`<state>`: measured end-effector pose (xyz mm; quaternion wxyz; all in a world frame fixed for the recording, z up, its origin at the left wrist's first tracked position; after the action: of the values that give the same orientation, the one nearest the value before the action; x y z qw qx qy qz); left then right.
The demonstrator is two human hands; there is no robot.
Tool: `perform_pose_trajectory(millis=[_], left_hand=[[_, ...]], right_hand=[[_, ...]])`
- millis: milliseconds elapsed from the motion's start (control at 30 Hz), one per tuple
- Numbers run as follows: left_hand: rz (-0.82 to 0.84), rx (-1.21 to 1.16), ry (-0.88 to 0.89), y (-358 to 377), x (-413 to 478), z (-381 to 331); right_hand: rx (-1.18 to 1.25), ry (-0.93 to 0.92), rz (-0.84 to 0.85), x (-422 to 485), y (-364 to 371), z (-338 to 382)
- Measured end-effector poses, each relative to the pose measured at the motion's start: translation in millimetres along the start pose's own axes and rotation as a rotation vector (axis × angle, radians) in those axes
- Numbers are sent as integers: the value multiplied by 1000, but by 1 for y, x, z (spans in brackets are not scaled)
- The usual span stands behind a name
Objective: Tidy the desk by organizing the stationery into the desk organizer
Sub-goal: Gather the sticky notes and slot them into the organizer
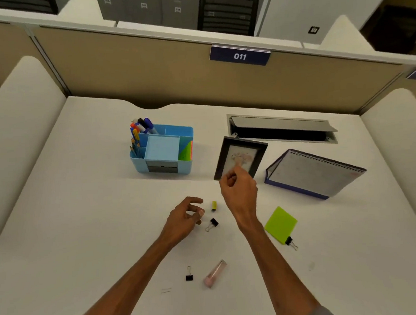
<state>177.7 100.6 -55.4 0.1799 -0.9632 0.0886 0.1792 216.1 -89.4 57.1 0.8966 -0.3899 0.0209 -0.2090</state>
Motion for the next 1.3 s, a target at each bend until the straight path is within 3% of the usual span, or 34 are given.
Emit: perform_pose_trajectory(millis=[167, 367, 500, 600, 833, 1000, 1300], left_hand=[[92, 20, 42, 55, -4, -25], [173, 14, 82, 116, -9, -52], [199, 23, 79, 144, -12, -62], [204, 38, 80, 158, -12, -67], [165, 30, 59, 177, -12, -73], [145, 13, 31, 177, -14, -72], [63, -5, 39, 158, -16, -75]], right_hand=[[-232, 129, 62, -19, -42, -101], [-538, 134, 185, -19, -86, -191], [-623, 186, 357, -24, -88, -226], [-642, 170, 389, -24, -85, -236], [-594, 182, 432, -8, -80, -244], [-467, 175, 368, 4, -84, -243], [-12, 253, 288, 18, -92, -207]])
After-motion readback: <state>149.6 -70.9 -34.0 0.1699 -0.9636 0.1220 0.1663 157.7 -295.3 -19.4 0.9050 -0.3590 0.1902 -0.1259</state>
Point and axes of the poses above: each hand's wrist, its own x-axis towards the middle knuckle, its own y-axis out of the palm, z = x × y, the point moved 8 cm from there along x, towards the middle knuckle, and after that the axes turned 5 degrees about -z, right-handed, at the moved point
